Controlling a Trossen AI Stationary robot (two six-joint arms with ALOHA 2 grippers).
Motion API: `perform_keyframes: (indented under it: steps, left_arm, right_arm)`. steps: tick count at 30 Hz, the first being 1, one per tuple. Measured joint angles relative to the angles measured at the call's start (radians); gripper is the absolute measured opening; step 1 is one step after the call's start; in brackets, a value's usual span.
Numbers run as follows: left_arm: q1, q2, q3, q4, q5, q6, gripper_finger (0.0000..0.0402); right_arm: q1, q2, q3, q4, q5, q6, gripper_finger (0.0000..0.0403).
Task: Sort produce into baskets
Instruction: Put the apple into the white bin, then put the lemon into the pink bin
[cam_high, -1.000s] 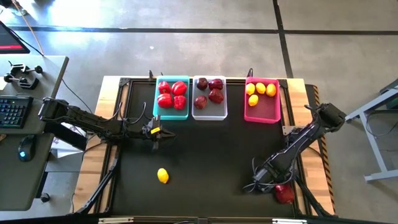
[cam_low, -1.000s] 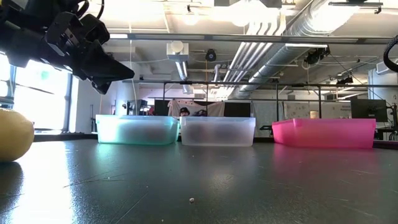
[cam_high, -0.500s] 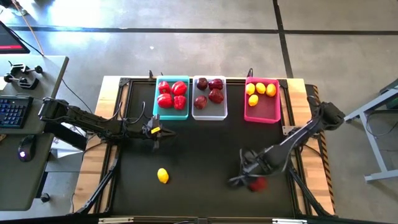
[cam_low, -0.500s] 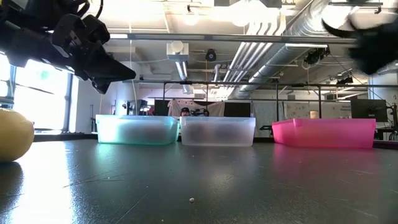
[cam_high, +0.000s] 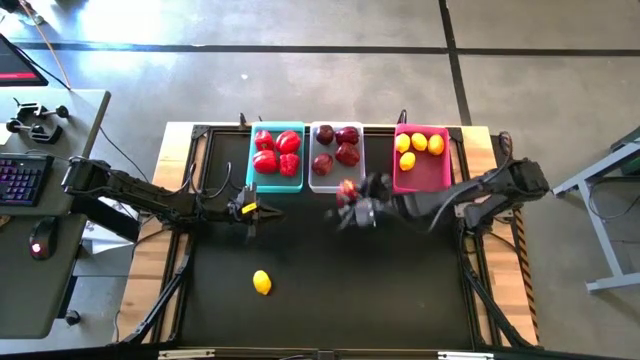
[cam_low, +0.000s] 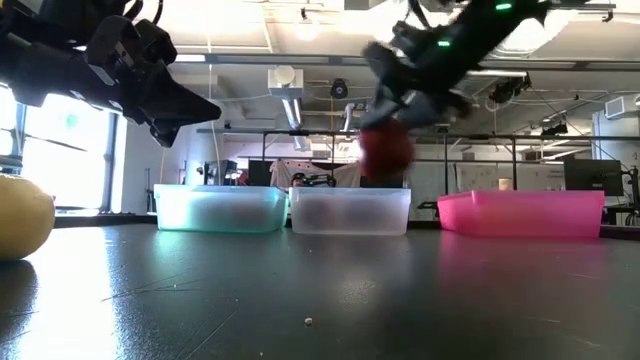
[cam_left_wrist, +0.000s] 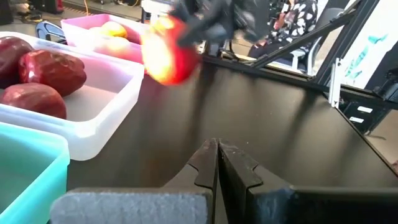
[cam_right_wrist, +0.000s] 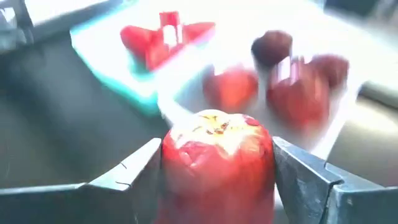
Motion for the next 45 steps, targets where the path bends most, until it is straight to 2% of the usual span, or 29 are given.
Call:
perform_keyframes:
  steps: [4, 7, 11, 15, 23, 25, 31, 35, 38, 40, 45]
  left_arm:
    - [0.000, 0.000, 0.000, 0.000, -0.001, 0.008, 0.0000]
    - [0.000, 0.000, 0.000, -0.001, -0.001, 0.008, 0.0000]
    - [0.000, 0.000, 0.000, -0.005, -0.001, 0.008, 0.0000]
    - [0.000, 0.000, 0.000, -0.006, -0.001, 0.008, 0.0000]
    - [0.000, 0.000, 0.000, -0.008, 0.001, -0.003, 0.0000]
    - [0.000, 0.000, 0.000, -0.015, 0.003, -0.017, 0.0000]
    - [0.000, 0.000, 0.001, -0.031, 0.053, -0.017, 0.0000]
    - [-0.004, 0.000, 0.031, -0.066, 0.082, 0.028, 0.0000]
    - [-0.028, -0.002, 0.117, -0.238, 0.128, 0.062, 0.0000]
    - [-0.055, -0.003, 0.196, -0.414, 0.138, 0.091, 0.0000]
    - [-0.135, -0.003, 0.356, -0.750, 0.153, 0.122, 0.0000]
  right_arm:
    - [-0.135, 0.002, 0.000, 0.228, 0.016, -0.288, 0.0235]
    - [-0.234, 0.012, 0.000, 0.282, -0.033, -0.426, 0.0235]
    - [-0.322, 0.066, 0.000, 0.309, -0.143, -0.489, 0.0234]
    - [-0.362, 0.144, 0.000, 0.330, -0.215, -0.543, 0.0234]
    - [-0.375, 0.179, 0.000, 0.352, -0.230, -0.570, 0.0235]
    - [-0.378, 0.179, 0.000, 0.347, -0.232, -0.562, 0.0258]
    - [-0.383, 0.179, 0.000, 0.326, -0.242, -0.516, 0.0369]
    - [-0.363, 0.172, 0.037, 0.255, -0.235, -0.518, 0.0391]
    - [-0.331, 0.156, 0.103, 0.127, -0.155, -0.542, 0.0370]
    - [-0.308, 0.150, 0.149, 0.037, -0.087, -0.560, 0.0337]
    - [-0.255, 0.148, 0.191, -0.041, 0.009, -0.562, 0.0197]
